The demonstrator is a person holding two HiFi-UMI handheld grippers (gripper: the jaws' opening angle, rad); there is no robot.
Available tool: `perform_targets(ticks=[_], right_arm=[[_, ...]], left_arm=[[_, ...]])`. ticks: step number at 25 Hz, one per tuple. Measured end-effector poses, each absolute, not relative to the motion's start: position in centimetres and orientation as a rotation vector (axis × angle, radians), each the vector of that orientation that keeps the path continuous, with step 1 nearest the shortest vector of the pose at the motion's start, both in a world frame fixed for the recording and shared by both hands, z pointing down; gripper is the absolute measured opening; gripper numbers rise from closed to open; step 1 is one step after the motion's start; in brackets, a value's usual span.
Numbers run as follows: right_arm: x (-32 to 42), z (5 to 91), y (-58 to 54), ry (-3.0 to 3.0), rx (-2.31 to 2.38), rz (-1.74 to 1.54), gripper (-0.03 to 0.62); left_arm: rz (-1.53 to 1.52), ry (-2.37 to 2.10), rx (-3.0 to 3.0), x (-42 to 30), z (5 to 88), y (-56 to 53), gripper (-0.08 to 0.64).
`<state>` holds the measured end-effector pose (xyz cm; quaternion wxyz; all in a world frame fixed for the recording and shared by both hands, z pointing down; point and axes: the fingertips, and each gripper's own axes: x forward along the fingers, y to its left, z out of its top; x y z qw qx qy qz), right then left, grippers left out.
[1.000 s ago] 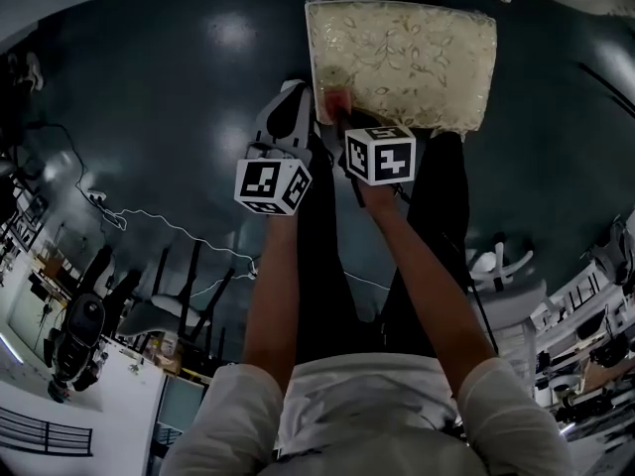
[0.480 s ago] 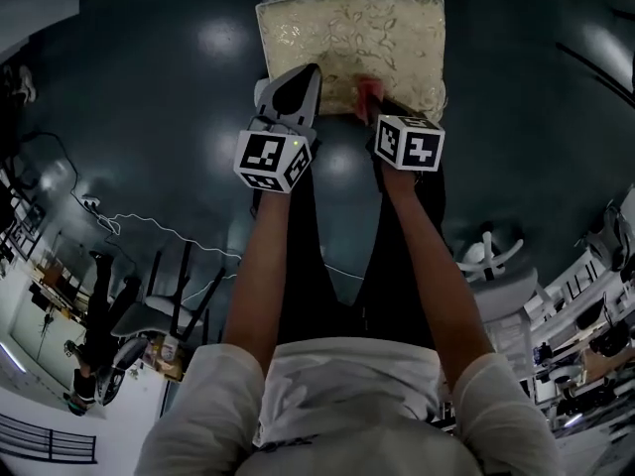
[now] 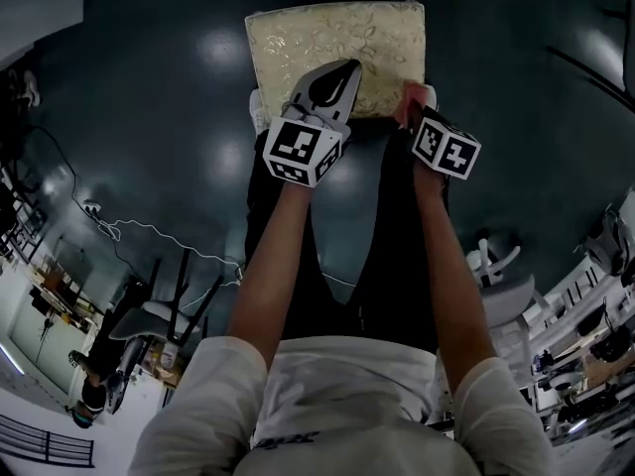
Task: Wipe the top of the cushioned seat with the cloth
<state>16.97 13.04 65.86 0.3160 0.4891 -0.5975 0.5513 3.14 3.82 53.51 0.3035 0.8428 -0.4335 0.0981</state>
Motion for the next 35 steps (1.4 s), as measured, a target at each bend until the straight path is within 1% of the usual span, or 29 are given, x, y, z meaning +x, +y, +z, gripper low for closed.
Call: perform_targets(ticks=[11, 15, 19, 22, 26, 31, 35], right_arm=[[21.5, 69.0, 12.8, -1.461, 1.349, 1.470, 0.025], [21.0, 68.4, 12.1, -1.453, 1.363, 1.467, 0.025], [19.3, 65.7, 12.1, -1.505, 1.392, 1.493, 0.025], [15.6, 63.5, 13.2, -1.587, 1.339, 1.503, 0.025], [5.9, 62.5, 15.5, -1.736, 1.100, 1.487, 0.025], [-6.5, 63.4, 19.5, -1.833, 0.766, 1.498, 0.025], [-13.1, 65.1, 21.7, -1.825, 0.589, 1.489, 0.025]], left_arm=[[0.263, -1.166, 2.209, 1.8, 54.1, 4.6, 0.012], [0.252, -1.209, 2.188, -0.7, 53.9, 4.7, 0.012], [0.239, -1.289, 2.128, -4.3, 53.8, 5.5, 0.012], [0.238, -1.344, 2.085, -7.7, 53.8, 6.3, 0.012], [0.247, -1.421, 2.032, -12.8, 54.2, 7.2, 0.012], [0.250, -1.485, 1.982, -17.9, 54.5, 8.6, 0.012], [0.256, -1.515, 1.950, -20.4, 55.0, 10.0, 0.012]])
